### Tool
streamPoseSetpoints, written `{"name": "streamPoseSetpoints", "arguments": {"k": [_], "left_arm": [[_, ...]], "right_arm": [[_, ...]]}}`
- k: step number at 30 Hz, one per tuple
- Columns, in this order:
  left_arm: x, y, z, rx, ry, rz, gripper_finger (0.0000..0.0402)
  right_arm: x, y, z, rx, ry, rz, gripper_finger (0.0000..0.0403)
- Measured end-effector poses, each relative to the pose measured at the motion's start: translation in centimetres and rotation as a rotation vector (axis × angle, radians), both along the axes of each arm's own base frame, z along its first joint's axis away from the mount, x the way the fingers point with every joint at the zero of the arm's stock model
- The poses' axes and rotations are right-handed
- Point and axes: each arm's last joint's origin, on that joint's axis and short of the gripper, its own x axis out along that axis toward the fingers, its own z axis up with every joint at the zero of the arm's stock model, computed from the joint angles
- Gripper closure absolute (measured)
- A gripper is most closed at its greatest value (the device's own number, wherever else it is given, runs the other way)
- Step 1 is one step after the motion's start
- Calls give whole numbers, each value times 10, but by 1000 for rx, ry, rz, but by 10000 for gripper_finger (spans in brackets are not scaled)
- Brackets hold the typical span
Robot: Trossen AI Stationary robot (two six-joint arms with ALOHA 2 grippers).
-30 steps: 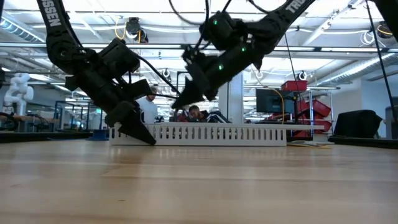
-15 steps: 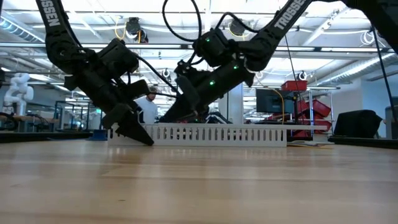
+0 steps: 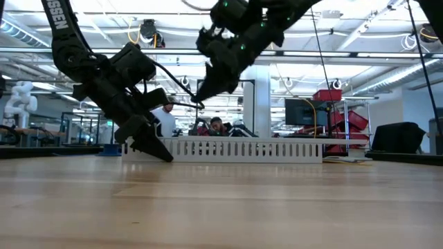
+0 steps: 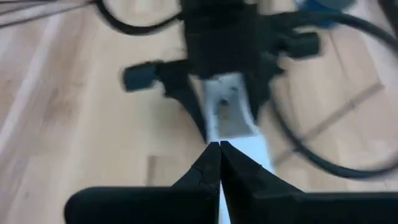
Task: Ziptie cables
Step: Close the white cable duct
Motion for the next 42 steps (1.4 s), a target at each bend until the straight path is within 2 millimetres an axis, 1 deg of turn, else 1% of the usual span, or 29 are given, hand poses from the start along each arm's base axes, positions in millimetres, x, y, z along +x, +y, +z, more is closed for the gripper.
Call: {"name": "streamPoseSetpoints", "arguments": {"k": [1, 3, 7, 11, 15, 18, 20, 24, 26, 28, 30, 34, 35, 38, 42], "left_arm": [[1, 0, 1, 3, -2, 1, 175], [2, 1, 1, 7, 0, 2, 175], [5, 2, 4, 11, -7, 4, 175], [6, 2, 4, 12, -8, 4, 175], [6, 2, 4, 13, -7, 5, 175], [6, 2, 4, 14, -8, 4, 175], [5, 2, 4, 23, -4, -4, 175], [5, 2, 4, 28, -6, -9, 175], [5, 2, 4, 29, -6, -8, 175], [6, 2, 5, 29, -5, -8, 175], [6, 2, 5, 29, -5, -8, 175], [6, 2, 5, 32, -8, -11, 175], [6, 2, 5, 32, -7, -11, 175], [6, 2, 5, 32, -7, -11, 175], [6, 2, 5, 31, -7, -11, 175]], "right_arm": [[-1, -3, 2, -4, 33, -2, 403], [-2, -7, -6, -2, 96, -5, 403], [0, -14, -6, 0, 95, -7, 403], [0, -21, -25, 8, 157, -18, 403], [3, -24, -29, 35, 144, 1, 403], [6, -26, -43, 64, 166, 13, 403], [9, -28, -48, 86, 150, 24, 403], [19, -30, -61, 107, 107, 31, 403], [25, -32, -62, 127, 88, 43, 403], [29, -30, -61, 125, 86, 48, 403], [32, -28, -55, 114, 91, 55, 403], [35, -22, -38, 96, 132, 88, 403], [36, -21, -31, 90, 134, 96, 403], [36, -18, -15, 34, 163, 88, 403], [34, -19, -12, 11, 210, 75, 403]]}}
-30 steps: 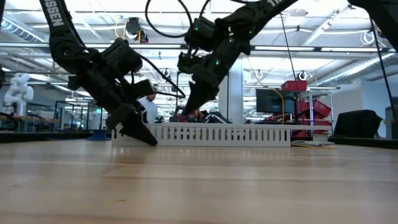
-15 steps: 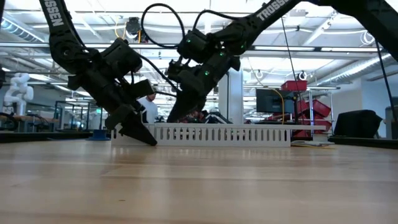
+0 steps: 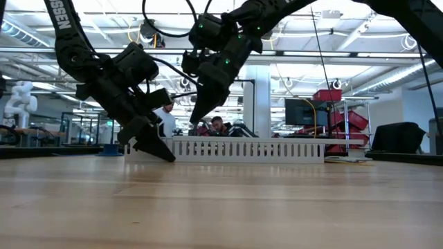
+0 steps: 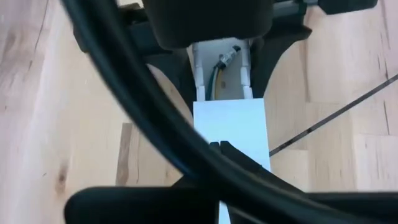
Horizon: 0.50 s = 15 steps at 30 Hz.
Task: Ziptie cables
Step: Close the white cable duct
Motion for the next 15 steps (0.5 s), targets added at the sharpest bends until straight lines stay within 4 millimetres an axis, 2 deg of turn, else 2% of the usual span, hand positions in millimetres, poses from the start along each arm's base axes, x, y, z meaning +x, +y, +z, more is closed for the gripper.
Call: {"name": "streamPoseSetpoints", "arguments": {"k": [6, 15], "left_arm": [[0, 0, 0, -2, 0, 2, 175], [0, 0, 0, -12, 1, 9, 175]], "right_arm": [[-1, -10, -7, 2, 17, -15, 403], [20, -20, -42, 44, -71, 29, 403]]}}
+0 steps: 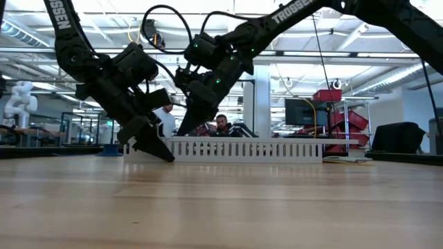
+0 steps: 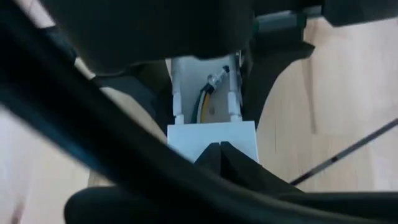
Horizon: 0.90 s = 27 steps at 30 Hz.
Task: Ziptie cables
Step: Close the white cable duct
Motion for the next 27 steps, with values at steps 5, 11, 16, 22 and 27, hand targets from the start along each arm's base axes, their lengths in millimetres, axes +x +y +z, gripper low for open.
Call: {"name": "streamPoseSetpoints", "arguments": {"k": [5, 11, 16, 22, 27], "left_arm": [[0, 0, 0, 0, -3, -2, 175], [1, 0, 1, 11, -10, -7, 175], [1, 1, 1, 13, -14, -6, 170], [1, 0, 1, 0, -13, -17, 149], [1, -1, 1, -41, -22, -24, 116]], "right_arm": [[4, -1, -3, 2, -36, 3, 403], [5, 3, 7, -22, -73, 1, 403], [-2, 19, 30, -3, -59, 6, 403], [-10, 48, 40, -51, 34, 6, 403], [-8, 54, 22, -96, 80, -8, 403]]}}
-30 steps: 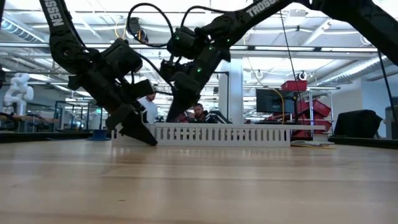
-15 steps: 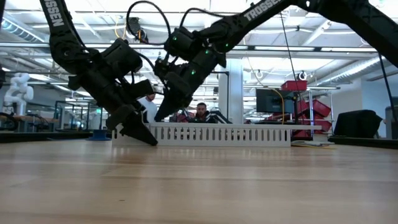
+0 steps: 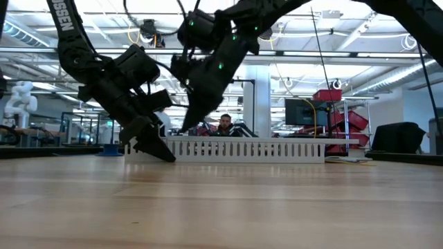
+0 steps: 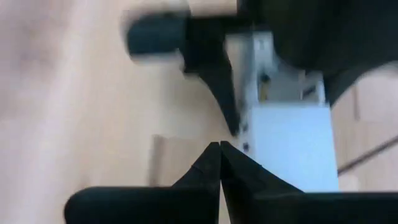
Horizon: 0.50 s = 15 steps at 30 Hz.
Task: Ziptie cables
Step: Close the white cable duct
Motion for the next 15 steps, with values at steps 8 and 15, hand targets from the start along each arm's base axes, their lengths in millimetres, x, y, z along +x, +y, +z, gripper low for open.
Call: {"name": "streamPoseSetpoints", "arguments": {"k": [8, 15], "left_arm": [[-1, 0, -1, -8, 11, -2, 84], [-1, -1, -1, -15, 15, -8, 83]], "right_arm": [[4, -8, -11, -92, -3, -51, 403], [4, -4, 3, -116, -40, -26, 403]]}}
